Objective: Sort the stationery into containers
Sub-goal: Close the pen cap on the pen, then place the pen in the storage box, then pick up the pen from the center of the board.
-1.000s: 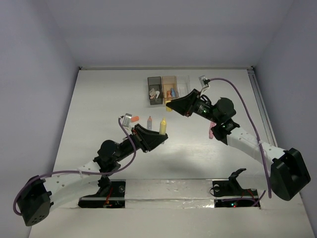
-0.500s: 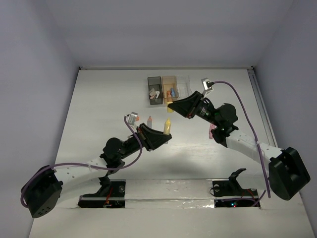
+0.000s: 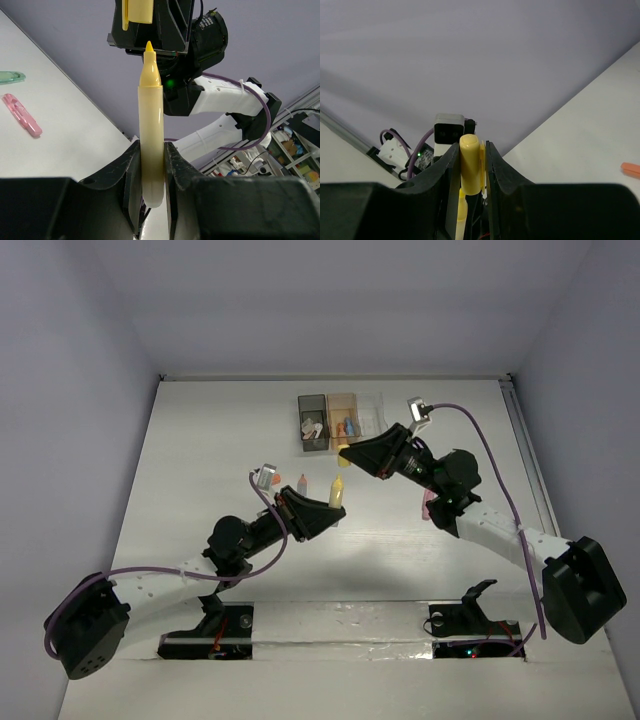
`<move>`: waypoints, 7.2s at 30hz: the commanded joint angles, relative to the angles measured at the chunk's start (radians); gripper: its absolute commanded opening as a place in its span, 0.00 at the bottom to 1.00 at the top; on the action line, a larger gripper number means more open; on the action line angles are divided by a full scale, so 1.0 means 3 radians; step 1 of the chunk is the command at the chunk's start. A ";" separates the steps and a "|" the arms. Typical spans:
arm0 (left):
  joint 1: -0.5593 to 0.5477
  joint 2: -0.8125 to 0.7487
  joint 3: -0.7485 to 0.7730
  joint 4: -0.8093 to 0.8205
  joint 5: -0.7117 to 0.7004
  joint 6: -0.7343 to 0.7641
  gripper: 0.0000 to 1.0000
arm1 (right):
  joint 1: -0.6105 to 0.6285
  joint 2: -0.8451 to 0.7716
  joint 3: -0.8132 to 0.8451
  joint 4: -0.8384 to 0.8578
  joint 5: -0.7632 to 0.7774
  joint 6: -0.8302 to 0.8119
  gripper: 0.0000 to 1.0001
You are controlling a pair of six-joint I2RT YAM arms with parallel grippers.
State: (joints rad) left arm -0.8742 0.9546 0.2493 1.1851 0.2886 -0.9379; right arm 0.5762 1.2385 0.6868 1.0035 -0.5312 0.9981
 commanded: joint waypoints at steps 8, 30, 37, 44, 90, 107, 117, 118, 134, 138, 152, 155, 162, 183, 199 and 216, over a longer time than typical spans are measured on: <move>0.0040 0.0008 0.0192 0.0238 0.0076 0.0028 0.00 | 0.0145 -0.0007 0.0011 0.0163 0.0073 -0.0131 0.01; 0.0071 -0.0058 0.0263 0.0182 -0.0031 0.0171 0.00 | 0.0400 -0.0201 -0.0116 -0.0011 0.0431 -0.0423 0.01; 0.0071 -0.0175 0.0289 0.0013 -0.0149 0.0304 0.00 | 0.0401 -0.0201 -0.0162 0.0025 0.0482 -0.0418 0.01; 0.0071 -0.0216 0.0340 -0.0059 -0.0226 0.0411 0.00 | 0.0538 -0.0176 -0.0193 0.0081 0.0543 -0.0423 0.01; 0.0301 -0.0666 0.0882 -0.0605 -0.0072 0.0672 0.00 | 0.0922 -0.0176 -0.0530 -0.0522 0.0319 -0.0545 0.00; 0.0613 -0.0646 0.1143 -0.0627 0.0153 0.0621 0.00 | 0.1223 0.0018 -0.0873 -0.0410 0.0405 -0.0448 0.00; 0.0833 -0.0763 0.1271 -0.0734 0.0168 0.0646 0.00 | 0.1388 0.0075 -0.1098 -0.0384 0.0554 -0.0397 0.00; 0.0868 -0.0779 0.1276 -0.0739 0.0173 0.0646 0.00 | 0.1388 0.0055 -0.1108 -0.0425 0.0559 -0.0407 0.00; 0.0869 -0.1305 0.0928 -0.2118 0.0195 0.0941 0.99 | 0.1173 -0.0084 -0.0178 -0.1223 0.1902 -0.1021 0.00; 0.0869 -0.1892 0.0928 -0.2947 -0.0235 0.1213 0.99 | 0.0892 0.0110 0.0123 -0.1228 0.1888 -0.1133 0.00; 0.0869 -0.1970 0.0422 -0.2964 -0.0205 0.1168 0.99 | -0.0734 0.1647 0.2050 -0.2638 0.1311 -0.2063 0.00; 0.0869 -0.1930 0.0320 -0.2811 -0.0180 0.1132 0.99 | -0.0938 0.2154 0.2754 -0.3190 0.1204 -0.2247 0.00; 0.0869 -0.1868 0.0166 -0.2728 -0.0179 0.1132 0.99 | -0.0970 0.2953 0.3855 -0.3825 0.1208 -0.2453 0.00; 0.0838 -0.1694 0.0141 -0.2514 -0.0027 0.1081 0.99 | -0.0970 0.1600 0.1903 -0.3555 0.1831 -0.2080 0.71; 0.0776 -0.1786 0.0018 -0.2329 0.0122 0.1055 0.99 | -0.1220 0.0826 0.0599 -0.4306 0.2272 -0.1885 0.77; 0.0746 -0.1664 -0.0033 -0.2130 0.0229 0.1035 0.99 | -0.1256 0.1231 0.0896 -0.4633 0.2451 -0.1962 0.62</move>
State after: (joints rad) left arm -0.6468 0.4431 0.2394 0.4568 0.3233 -0.6216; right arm 0.2039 1.6485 0.9344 -0.3458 0.1696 0.4221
